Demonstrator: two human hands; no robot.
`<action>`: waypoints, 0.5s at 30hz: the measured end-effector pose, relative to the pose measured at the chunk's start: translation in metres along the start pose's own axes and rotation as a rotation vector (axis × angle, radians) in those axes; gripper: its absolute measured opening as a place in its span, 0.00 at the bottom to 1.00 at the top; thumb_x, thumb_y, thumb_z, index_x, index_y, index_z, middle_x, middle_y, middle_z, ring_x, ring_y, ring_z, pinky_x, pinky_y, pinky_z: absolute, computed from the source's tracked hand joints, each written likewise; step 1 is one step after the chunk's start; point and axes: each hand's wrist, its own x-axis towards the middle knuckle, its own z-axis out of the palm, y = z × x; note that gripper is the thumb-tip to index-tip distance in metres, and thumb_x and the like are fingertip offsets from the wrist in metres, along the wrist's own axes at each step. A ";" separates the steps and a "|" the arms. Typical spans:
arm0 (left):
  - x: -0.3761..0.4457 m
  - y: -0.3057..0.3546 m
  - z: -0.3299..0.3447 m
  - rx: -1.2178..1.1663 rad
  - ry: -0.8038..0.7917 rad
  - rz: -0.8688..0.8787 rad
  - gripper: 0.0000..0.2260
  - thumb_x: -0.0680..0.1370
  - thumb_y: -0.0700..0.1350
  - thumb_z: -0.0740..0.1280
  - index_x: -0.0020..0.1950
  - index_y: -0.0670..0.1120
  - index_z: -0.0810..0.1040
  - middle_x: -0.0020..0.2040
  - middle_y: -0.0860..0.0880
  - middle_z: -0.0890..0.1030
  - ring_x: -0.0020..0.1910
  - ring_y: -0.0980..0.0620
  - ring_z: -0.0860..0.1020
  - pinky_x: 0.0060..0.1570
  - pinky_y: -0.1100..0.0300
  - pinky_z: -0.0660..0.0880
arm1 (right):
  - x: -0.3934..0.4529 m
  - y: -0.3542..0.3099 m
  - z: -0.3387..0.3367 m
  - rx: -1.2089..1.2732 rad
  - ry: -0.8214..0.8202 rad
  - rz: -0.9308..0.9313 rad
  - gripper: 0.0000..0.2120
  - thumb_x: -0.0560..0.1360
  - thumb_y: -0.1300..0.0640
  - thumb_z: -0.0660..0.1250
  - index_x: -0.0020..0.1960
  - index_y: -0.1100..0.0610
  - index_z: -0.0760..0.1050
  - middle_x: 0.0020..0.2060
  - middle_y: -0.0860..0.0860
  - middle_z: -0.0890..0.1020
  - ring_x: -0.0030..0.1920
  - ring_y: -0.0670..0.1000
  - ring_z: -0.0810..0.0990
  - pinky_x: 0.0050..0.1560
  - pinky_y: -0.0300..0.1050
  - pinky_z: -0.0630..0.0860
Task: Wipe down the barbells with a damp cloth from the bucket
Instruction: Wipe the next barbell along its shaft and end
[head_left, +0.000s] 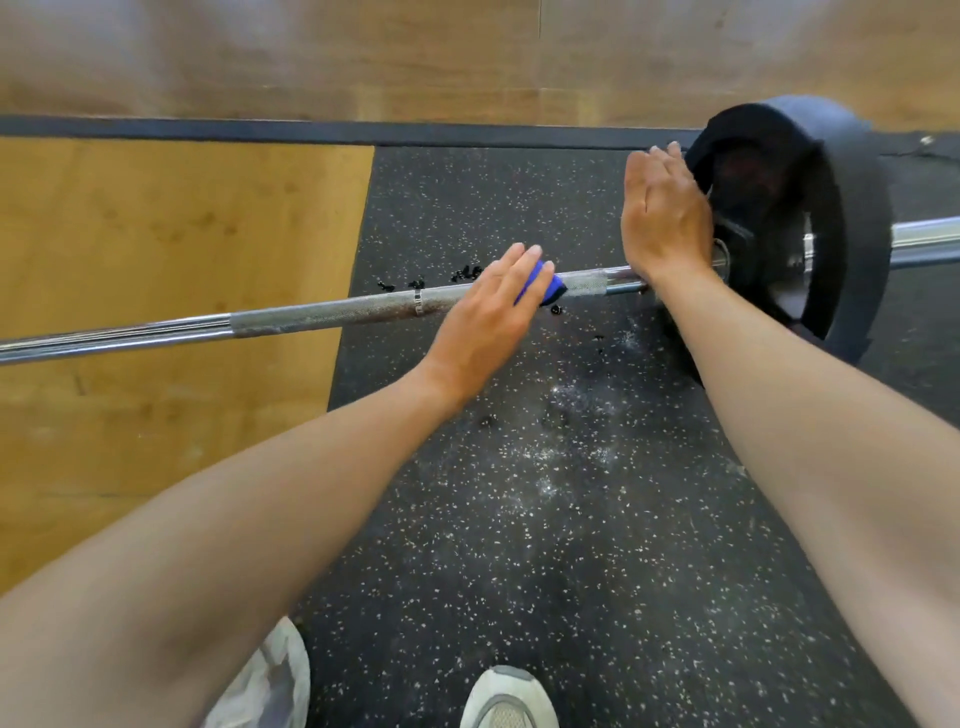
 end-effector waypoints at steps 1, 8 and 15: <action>-0.006 -0.010 -0.001 -0.010 -0.017 -0.031 0.26 0.79 0.31 0.48 0.76 0.35 0.69 0.74 0.35 0.71 0.75 0.35 0.69 0.74 0.43 0.68 | 0.004 -0.003 0.001 0.003 0.050 -0.022 0.29 0.85 0.46 0.45 0.71 0.63 0.73 0.75 0.59 0.70 0.79 0.56 0.61 0.76 0.52 0.60; 0.079 0.028 0.022 0.004 -0.021 -0.043 0.25 0.78 0.34 0.48 0.69 0.36 0.76 0.68 0.36 0.78 0.69 0.36 0.75 0.65 0.45 0.76 | 0.013 0.012 0.014 -0.039 -0.008 -0.041 0.26 0.86 0.49 0.44 0.78 0.57 0.67 0.79 0.55 0.64 0.81 0.54 0.55 0.79 0.56 0.55; 0.055 -0.025 0.022 0.012 0.046 -0.097 0.24 0.77 0.31 0.54 0.72 0.35 0.73 0.69 0.35 0.76 0.70 0.35 0.74 0.69 0.45 0.74 | 0.052 0.007 0.024 -0.002 -0.066 -0.043 0.29 0.85 0.45 0.40 0.79 0.54 0.64 0.79 0.52 0.64 0.81 0.52 0.53 0.80 0.57 0.51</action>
